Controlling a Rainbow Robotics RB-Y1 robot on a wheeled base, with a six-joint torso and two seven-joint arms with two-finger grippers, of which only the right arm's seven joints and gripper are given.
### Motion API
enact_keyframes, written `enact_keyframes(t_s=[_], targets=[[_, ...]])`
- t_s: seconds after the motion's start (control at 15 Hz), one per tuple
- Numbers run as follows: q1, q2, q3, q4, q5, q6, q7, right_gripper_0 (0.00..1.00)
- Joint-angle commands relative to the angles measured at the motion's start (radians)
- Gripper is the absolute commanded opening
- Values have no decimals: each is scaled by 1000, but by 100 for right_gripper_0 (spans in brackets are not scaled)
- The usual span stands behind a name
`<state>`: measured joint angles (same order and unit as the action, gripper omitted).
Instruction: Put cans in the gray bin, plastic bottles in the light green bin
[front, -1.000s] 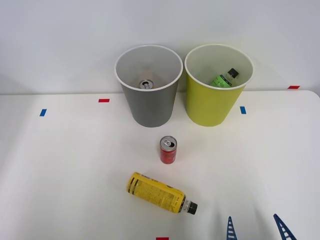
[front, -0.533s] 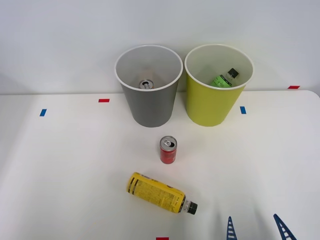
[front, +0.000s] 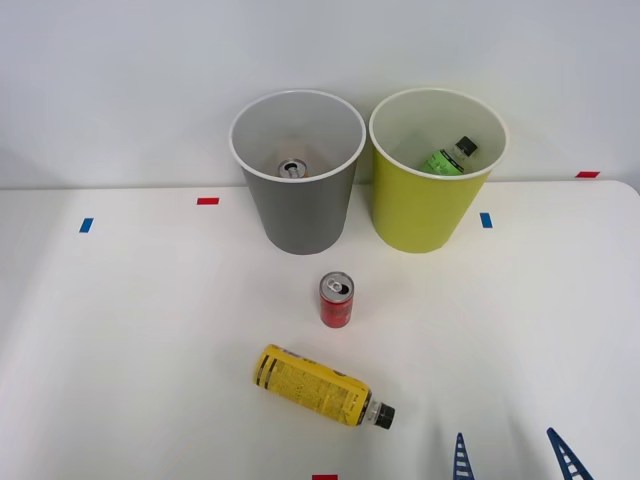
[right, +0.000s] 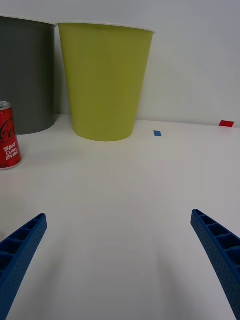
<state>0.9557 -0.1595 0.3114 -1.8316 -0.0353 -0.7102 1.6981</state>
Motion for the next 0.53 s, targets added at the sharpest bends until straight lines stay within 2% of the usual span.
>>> enact_keyframes(t_s=[0.07, 0.53], targets=[[0, 0, 0, 0, 0, 0, 0, 100], [0, 0, 0, 0, 0, 0, 0, 100]])
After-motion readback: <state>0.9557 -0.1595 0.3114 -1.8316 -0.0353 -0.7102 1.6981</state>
